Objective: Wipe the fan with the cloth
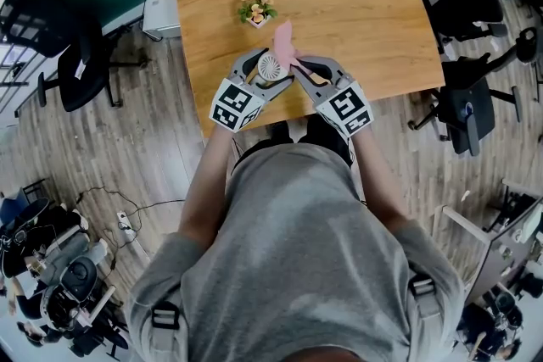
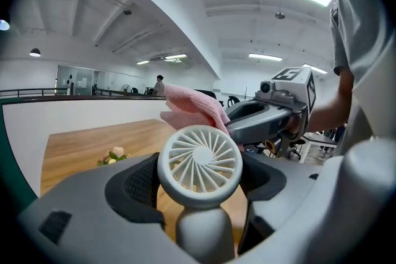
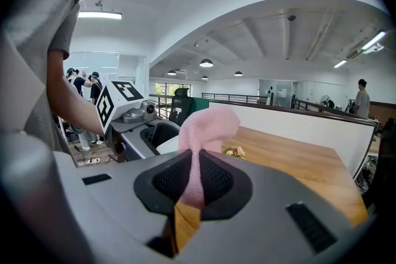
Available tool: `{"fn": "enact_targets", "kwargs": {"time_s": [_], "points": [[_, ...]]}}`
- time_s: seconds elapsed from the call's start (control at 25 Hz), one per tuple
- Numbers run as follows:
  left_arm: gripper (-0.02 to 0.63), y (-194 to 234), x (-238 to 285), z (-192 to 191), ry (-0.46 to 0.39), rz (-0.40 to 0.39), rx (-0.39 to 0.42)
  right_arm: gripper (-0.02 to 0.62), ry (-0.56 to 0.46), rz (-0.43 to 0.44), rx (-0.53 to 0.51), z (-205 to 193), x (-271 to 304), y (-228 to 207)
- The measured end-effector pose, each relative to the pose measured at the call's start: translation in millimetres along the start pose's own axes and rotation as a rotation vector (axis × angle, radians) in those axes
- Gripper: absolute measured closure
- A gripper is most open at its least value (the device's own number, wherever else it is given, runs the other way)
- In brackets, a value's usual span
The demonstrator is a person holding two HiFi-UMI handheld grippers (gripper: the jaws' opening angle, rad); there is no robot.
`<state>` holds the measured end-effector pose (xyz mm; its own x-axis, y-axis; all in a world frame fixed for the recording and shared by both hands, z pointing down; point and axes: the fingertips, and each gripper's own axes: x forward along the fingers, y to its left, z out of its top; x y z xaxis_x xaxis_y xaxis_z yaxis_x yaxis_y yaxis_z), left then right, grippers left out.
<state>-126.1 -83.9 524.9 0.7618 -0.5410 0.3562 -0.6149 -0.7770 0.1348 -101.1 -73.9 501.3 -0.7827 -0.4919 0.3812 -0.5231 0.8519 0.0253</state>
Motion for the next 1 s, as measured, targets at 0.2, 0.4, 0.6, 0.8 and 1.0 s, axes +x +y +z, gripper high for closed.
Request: {"fn": "enact_targets", "kwargs": {"time_s": [0.2, 0.4, 0.6, 0.8, 1.0], "points": [[0.216, 8.1, -4.7, 1.3, -0.017, 0.019, -0.032, 0.557, 0.031, 0.021, -0.041, 0.4, 2.1, 9.6], [0.216, 7.2, -1.5, -5.7, 0.021, 0.030, 0.013, 0.557, 0.045, 0.049, -0.076, -2.1, 1.6, 20.4], [0.215, 5.7, -2.5, -6.1, 0.028, 0.023, 0.008, 0.557, 0.036, 0.058, -0.096, 3.1, 0.3, 26.2], [0.216, -0.6, -6.7, 0.8, -0.010, -0.021, -0.033, 0.557, -0.015, 0.054, -0.062, 15.5, -4.6, 24.6], [0.216, -15.5, -10.8, 7.3, -0.053, -0.121, -0.070, 0.557, -0.028, 0.029, -0.056, 15.5, -11.2, 15.5]]}}
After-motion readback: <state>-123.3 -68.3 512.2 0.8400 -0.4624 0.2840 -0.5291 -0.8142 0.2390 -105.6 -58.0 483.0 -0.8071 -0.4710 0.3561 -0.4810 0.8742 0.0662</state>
